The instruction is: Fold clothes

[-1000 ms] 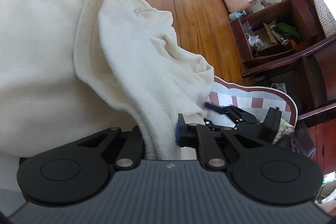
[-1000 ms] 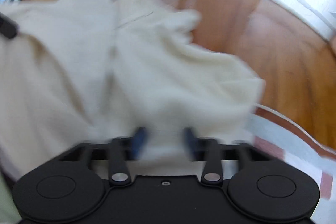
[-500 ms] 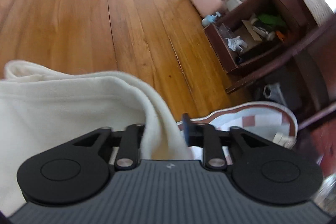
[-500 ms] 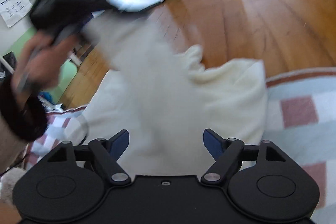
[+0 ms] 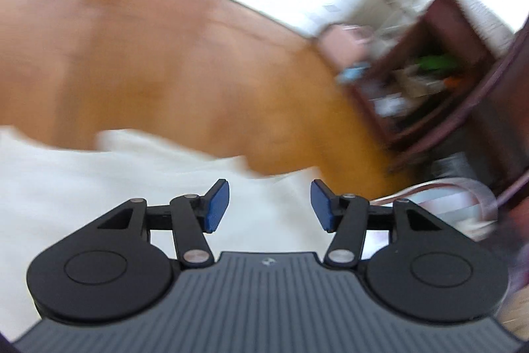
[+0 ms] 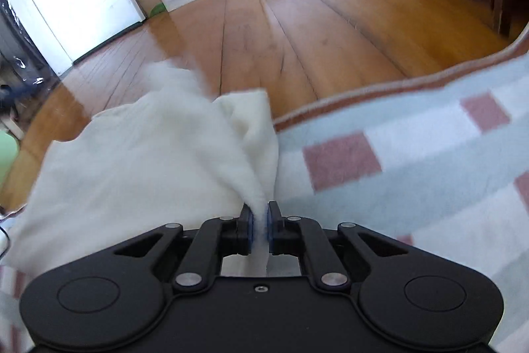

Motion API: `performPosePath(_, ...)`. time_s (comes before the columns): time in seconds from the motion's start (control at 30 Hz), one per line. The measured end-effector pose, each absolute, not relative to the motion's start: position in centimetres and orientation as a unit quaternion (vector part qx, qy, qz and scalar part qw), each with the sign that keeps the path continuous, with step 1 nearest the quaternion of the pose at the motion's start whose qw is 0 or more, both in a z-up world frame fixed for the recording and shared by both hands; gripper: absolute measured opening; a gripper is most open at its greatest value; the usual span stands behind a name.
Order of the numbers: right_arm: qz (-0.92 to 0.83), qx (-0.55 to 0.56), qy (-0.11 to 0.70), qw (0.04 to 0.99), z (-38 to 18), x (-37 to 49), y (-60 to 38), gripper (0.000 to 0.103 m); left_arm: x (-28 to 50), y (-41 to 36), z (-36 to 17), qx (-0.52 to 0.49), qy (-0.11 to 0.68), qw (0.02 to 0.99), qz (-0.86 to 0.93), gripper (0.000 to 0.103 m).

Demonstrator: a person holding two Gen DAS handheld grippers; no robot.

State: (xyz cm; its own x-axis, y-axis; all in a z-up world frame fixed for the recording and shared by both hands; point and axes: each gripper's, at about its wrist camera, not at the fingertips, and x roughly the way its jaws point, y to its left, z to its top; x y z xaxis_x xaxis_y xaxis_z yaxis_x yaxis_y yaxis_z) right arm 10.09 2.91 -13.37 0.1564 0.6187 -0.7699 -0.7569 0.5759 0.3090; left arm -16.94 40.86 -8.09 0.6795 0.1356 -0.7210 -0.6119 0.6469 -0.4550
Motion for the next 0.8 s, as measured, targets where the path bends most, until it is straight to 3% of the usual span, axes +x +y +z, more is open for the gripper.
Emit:
performPosePath(0.07,0.455,-0.147,0.465,0.745,-13.4,8.9,4.0,0.010,-19.8,41.4,-8.9,-0.331,0.353,0.834,0.265,0.054)
performPosePath(0.17,0.467,-0.122,0.470,0.739,-12.2,8.8,4.4,0.021,-24.6,42.0,-11.8,-0.321,0.401,0.793,0.329,0.054)
performPosePath(0.2,0.471,-0.113,0.472,0.736,-11.8,8.8,4.5,0.040,-26.0,42.0,-12.6,-0.316,0.412,0.780,0.348,0.054)
performPosePath(0.27,0.468,-0.082,0.478,0.739,-11.7,9.2,4.8,0.063,-28.7,41.9,-14.2,-0.305,0.435,0.755,0.385,0.054)
performPosePath(0.37,0.435,-0.075,0.473,0.763,-12.8,9.7,6.4,0.060,-29.9,42.0,-15.4,-0.292,0.461,0.734,0.404,0.053)
performPosePath(0.4,0.424,-0.069,0.476,0.767,-12.8,10.1,6.8,0.021,-30.3,42.1,-15.7,-0.295,0.461,0.734,0.401,0.053)
performPosePath(0.43,0.414,-0.063,0.479,0.772,-12.7,10.4,7.2,0.009,-30.6,42.1,-15.8,-0.294,0.461,0.736,0.399,0.054)
performPosePath(0.47,0.404,-0.061,0.479,0.777,-12.5,10.5,7.3,0.007,-31.0,42.0,-16.0,-0.293,0.462,0.737,0.398,0.055)
performPosePath(0.73,0.351,-0.178,0.425,0.815,-12.3,7.5,7.3,0.007,-32.7,40.4,-16.0,-0.262,0.472,0.725,0.428,0.057)
performPosePath(0.77,0.335,-0.185,0.421,0.822,-12.4,7.5,7.4,0.020,-33.0,40.2,-16.0,-0.257,0.473,0.723,0.432,0.057)
performPosePath(0.8,0.310,-0.206,0.409,0.833,-12.4,7.7,7.5,0.042,-33.3,40.0,-15.9,-0.248,0.477,0.719,0.440,0.057)
